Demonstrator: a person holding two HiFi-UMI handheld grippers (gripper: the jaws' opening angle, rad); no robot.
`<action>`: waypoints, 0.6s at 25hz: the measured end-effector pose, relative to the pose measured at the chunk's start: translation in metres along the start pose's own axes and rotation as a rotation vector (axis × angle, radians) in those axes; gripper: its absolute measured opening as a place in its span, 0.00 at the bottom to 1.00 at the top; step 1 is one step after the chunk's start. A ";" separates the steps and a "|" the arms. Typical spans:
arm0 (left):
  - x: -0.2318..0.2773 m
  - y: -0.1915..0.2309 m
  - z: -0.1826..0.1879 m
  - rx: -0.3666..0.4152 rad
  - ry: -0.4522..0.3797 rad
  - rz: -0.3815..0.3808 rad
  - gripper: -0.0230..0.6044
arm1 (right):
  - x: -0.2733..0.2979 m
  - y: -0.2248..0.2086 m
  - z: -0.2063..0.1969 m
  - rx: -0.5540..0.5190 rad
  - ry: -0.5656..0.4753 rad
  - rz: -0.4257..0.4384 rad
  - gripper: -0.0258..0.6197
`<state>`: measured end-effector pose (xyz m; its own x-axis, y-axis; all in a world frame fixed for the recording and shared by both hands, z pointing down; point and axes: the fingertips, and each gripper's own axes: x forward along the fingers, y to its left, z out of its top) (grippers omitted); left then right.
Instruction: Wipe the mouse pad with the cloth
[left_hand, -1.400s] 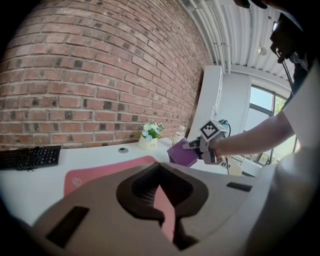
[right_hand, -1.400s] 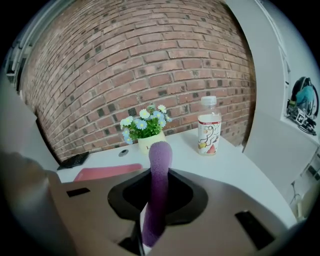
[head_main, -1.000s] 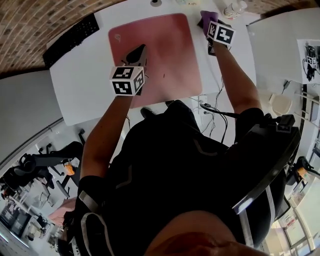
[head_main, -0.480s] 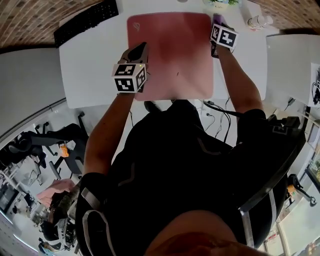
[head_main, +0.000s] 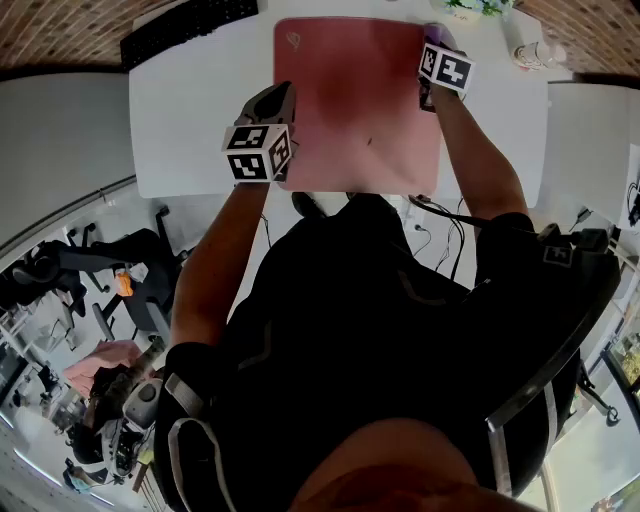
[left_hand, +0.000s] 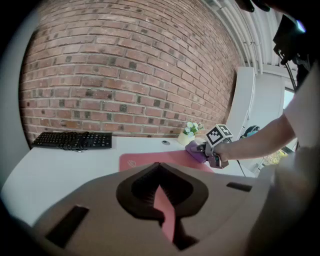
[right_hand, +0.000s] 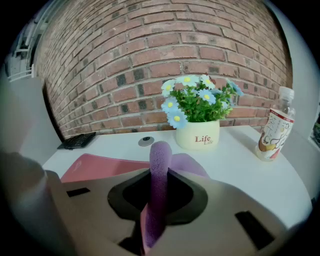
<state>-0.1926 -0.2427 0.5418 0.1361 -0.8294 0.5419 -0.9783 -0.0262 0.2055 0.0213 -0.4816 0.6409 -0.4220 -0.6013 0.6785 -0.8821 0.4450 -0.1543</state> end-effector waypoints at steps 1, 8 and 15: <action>-0.003 0.002 -0.001 -0.004 0.000 0.006 0.04 | 0.001 0.004 -0.001 -0.004 0.003 0.005 0.13; -0.017 0.021 -0.008 -0.038 -0.008 0.053 0.04 | 0.012 0.042 0.000 -0.031 0.019 0.070 0.13; -0.032 0.034 -0.012 -0.051 -0.015 0.080 0.04 | 0.021 0.081 0.002 -0.061 0.031 0.125 0.13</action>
<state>-0.2283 -0.2108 0.5412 0.0550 -0.8358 0.5463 -0.9766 0.0689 0.2037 -0.0590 -0.4595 0.6408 -0.5206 -0.5179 0.6787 -0.8081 0.5554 -0.1960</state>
